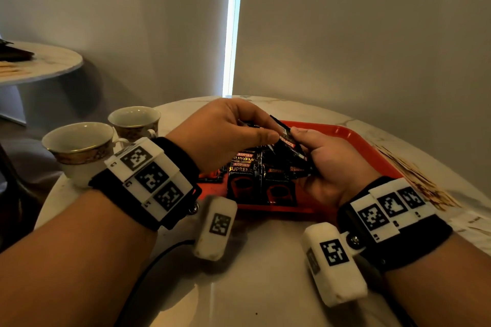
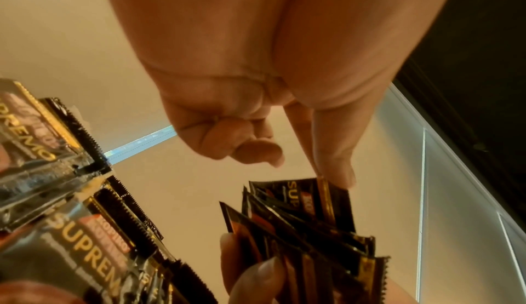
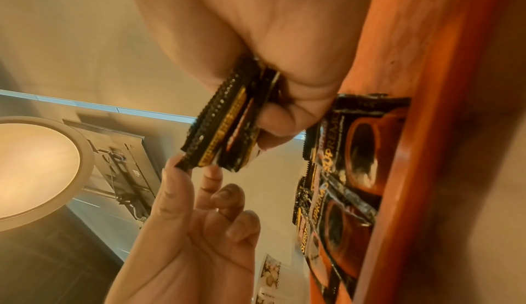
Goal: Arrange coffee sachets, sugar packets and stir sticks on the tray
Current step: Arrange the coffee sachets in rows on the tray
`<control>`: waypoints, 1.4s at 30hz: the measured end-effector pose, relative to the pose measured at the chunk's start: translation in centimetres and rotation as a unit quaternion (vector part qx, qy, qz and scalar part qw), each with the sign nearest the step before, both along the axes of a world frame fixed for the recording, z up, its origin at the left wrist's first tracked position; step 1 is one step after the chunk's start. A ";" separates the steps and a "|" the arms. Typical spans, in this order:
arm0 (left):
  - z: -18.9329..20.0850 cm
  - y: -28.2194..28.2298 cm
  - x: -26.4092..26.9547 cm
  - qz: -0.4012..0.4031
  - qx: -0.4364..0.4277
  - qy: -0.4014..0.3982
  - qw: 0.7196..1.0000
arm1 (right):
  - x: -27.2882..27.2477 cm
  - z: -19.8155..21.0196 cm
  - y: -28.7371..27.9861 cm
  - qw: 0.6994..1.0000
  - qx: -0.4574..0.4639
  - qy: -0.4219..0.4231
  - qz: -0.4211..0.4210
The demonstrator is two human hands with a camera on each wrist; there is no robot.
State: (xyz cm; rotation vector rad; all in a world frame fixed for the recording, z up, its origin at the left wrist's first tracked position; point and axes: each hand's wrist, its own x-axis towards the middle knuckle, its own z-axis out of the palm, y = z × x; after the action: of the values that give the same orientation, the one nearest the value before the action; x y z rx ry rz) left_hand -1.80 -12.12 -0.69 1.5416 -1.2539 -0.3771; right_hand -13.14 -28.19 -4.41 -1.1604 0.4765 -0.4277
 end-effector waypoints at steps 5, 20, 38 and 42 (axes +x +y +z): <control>-0.3 -0.3 0.1 0.052 -0.040 0.020 0.998 | 0.1 0.1 0.1 1.000 0.002 0.004 -0.003; 1.3 1.9 3.9 0.258 -0.119 0.235 0.930 | -0.5 0.2 -2.1 0.998 0.031 -0.019 -0.047; 0.0 2.1 4.7 0.258 0.199 0.172 0.930 | -0.7 -1.1 -4.3 0.994 0.049 0.044 -0.084; 0.1 2.2 4.8 0.261 0.212 0.189 0.923 | -0.8 -1.1 -4.2 0.994 0.049 0.045 -0.085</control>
State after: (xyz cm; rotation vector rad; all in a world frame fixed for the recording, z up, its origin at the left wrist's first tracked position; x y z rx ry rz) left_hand 2.95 -9.93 -0.63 1.9784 -0.4427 -0.5828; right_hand -13.94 -32.43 -5.49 -1.0505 0.6706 -0.4954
